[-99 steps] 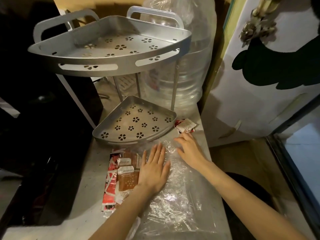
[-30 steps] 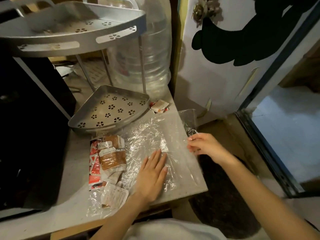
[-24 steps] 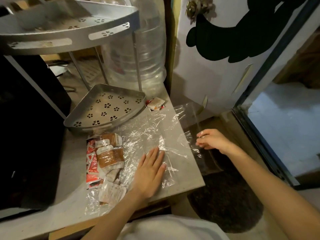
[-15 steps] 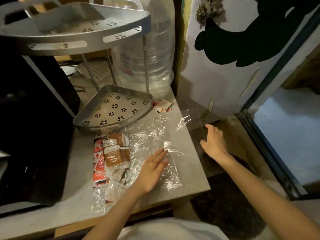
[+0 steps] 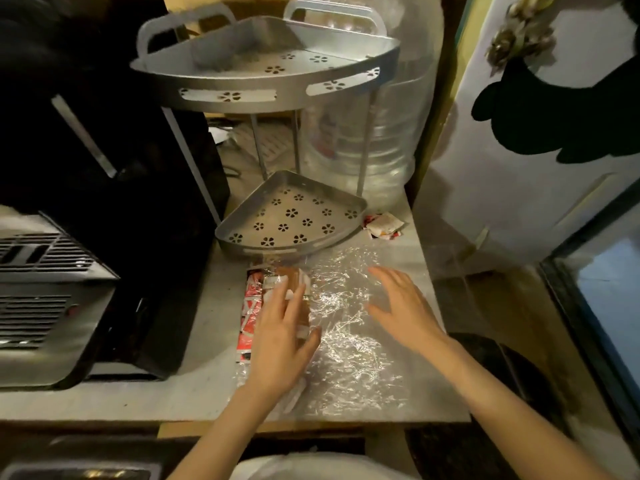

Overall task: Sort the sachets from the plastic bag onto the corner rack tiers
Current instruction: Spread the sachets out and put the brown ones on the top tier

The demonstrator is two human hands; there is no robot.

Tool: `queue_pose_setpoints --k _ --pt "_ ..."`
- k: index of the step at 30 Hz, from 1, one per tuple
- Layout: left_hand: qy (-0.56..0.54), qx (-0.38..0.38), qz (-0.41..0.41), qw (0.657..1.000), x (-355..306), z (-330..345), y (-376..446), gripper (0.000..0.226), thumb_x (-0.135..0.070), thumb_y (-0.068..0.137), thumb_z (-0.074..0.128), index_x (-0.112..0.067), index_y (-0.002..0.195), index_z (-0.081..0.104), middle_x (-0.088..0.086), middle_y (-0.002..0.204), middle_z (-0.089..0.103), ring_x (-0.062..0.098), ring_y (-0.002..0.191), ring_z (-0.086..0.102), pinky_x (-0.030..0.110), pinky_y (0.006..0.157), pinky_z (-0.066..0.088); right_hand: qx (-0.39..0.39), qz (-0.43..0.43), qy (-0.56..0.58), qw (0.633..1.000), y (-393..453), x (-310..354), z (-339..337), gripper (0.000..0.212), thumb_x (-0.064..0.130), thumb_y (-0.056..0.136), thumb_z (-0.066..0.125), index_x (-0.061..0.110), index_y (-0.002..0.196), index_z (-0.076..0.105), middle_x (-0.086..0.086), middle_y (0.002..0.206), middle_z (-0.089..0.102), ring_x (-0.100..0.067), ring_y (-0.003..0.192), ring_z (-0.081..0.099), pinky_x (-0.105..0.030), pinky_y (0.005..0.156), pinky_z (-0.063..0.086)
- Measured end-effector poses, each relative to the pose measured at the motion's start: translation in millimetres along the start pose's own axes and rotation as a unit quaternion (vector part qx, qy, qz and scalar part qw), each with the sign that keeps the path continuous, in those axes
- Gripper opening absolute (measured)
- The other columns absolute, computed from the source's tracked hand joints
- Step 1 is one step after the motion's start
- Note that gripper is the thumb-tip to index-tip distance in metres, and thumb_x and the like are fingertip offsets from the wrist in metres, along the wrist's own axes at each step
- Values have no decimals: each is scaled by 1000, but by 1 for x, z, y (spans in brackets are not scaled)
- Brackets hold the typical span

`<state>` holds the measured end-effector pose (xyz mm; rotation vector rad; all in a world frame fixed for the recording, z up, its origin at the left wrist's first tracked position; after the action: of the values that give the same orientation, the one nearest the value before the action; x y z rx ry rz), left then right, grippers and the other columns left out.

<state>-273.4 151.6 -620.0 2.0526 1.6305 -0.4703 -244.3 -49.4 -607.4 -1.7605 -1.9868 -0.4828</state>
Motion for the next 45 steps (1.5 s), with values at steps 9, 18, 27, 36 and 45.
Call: queue_pose_setpoints --k 9,18,27,36,45 --pt "-34 -42 -172 984 26 -9 -68 77 -53 67 70 -19 129 38 -6 116 39 12 107 45 20 85 39 142 -120 -63 981 76 63 30 99 43 72 71 17 147 11 -4 157 13 -22 144 13 -39 117 10" --pt "28 23 -257 966 27 -7 -76 60 -52 76 62 -24 124 38 -7 116 54 9 101 52 16 72 45 174 -104 -63 977 95 72 49 101 51 67 72 18 146 17 -11 150 29 -27 136 32 -45 111 31" --pt "3 35 -255 966 25 -6 -67 56 -45 77 66 -25 123 40 -10 114 59 8 99 58 9 62 38 171 -78 -33 982 93 68 58 105 50 57 79 11 140 28 -8 142 45 -29 132 38 -46 108 33" --pt "-108 82 -260 956 38 -19 -47 40 -16 70 73 -16 107 60 -4 87 67 12 72 61 25 62 52 251 1 45 967 95 55 45 37 27 66 79 7 90 60 -1 82 59 -14 68 52 -25 61 45" --pt "-362 108 -290 879 54 -45 3 37 -3 72 72 -15 104 58 5 101 65 21 85 66 24 62 54 205 110 233 944 91 22 21 34 25 72 75 11 100 62 -1 95 68 -20 92 65 -35 81 54"
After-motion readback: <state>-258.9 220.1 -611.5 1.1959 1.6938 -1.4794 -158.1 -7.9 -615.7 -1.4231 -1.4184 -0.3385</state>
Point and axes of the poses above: each hand's wrist, its own y-axis towards the middle knuckle, its own z-axis out of the palm, x = y × z, the point moved 2 cm from there along y, towards the middle knuckle
